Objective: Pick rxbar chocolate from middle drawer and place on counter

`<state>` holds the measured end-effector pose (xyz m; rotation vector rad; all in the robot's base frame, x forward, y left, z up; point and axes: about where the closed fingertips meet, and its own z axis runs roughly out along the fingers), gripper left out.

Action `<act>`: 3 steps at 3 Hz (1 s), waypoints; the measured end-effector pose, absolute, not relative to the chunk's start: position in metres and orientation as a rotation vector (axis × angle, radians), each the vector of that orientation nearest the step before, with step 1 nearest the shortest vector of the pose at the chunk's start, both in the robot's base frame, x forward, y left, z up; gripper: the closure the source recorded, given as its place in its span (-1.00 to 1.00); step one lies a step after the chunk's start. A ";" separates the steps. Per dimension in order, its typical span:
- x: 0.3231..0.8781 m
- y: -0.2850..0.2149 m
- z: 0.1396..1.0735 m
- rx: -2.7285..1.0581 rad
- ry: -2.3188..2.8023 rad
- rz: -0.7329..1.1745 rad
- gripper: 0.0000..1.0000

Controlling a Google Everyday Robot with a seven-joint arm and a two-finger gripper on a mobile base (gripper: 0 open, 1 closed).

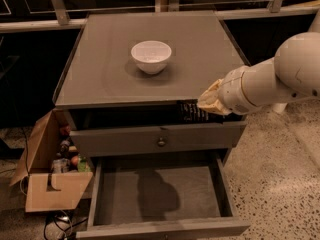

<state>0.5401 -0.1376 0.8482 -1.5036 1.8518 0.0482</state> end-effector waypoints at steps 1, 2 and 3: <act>0.542 -0.143 0.854 -1.494 1.862 0.043 1.00; 0.560 -0.161 0.907 -1.475 1.833 -0.022 1.00; 0.561 -0.161 0.908 -1.474 1.833 -0.019 1.00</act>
Offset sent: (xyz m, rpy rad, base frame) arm 0.0230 -0.0358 0.0667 -0.0201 -0.0753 -0.0632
